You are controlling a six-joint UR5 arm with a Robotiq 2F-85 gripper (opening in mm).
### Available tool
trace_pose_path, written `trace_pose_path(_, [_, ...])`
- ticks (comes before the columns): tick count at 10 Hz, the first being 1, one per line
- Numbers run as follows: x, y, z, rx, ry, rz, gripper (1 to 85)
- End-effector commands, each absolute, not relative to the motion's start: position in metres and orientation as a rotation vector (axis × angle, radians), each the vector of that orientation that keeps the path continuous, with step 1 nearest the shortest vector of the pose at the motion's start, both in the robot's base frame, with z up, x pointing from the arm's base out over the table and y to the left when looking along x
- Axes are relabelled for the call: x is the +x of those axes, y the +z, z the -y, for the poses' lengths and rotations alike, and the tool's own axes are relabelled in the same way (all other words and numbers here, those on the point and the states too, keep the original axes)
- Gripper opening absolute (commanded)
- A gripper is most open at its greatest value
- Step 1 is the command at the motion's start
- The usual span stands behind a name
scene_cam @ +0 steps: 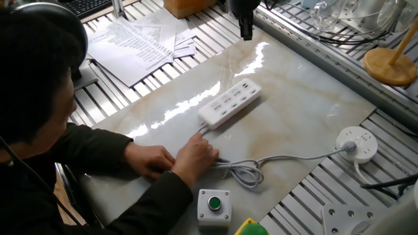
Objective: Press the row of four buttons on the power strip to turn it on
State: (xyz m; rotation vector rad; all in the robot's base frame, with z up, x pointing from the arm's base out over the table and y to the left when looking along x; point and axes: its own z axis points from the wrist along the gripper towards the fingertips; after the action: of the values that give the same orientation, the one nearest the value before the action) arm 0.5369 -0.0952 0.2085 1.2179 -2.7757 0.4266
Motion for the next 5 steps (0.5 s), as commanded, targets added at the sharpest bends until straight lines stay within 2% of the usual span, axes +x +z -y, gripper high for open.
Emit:
trace_pose_path(1, [0.519, 0.166, 0.097, 1.246, 0.275, 2.802, 1.0])
trace_pose_path(2, [0.523, 0.147, 0.112, 1.274, 0.33, 2.805, 1.0])
trace_pose_path(5, [0.52, 0.098, 0.137, 1.32, 0.332, 2.824, 1.0])
